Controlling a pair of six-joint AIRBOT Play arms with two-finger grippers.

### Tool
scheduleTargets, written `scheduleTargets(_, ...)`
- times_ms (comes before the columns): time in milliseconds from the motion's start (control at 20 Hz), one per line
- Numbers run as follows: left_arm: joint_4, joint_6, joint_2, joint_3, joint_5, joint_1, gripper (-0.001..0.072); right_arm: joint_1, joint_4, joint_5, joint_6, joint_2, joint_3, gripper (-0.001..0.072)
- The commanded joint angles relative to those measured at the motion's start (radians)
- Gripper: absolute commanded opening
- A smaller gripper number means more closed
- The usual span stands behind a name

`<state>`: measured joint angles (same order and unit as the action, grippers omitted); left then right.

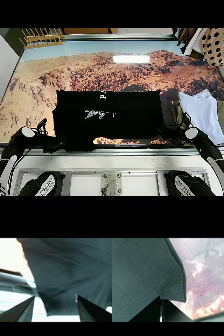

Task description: Fold the clothes and pants, and hang the long-sleeved shirts on hangers.

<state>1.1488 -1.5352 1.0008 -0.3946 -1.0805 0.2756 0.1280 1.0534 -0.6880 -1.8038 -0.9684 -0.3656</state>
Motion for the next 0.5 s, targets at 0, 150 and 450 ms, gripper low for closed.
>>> scheduleTargets(0, -0.026, -0.002, 0.000, 0.015, 0.048, -0.091, 0.0537, -0.001, -0.001, 0.000, 0.002, 0.000, 0.000, 0.0013)
scheduleTargets(150, -0.023, -0.011, 0.000, 0.001, 0.066, -0.153, 0.0199, -0.001, 0.000, -0.002, 0.002, 0.005, 0.000, 0.0013)
scheduleTargets(450, 0.063, 0.030, -0.055, -0.176, -0.143, -0.043, 0.0010, 0.002, 0.225, -0.303, 0.001, 0.060, -0.121, 0.0012)
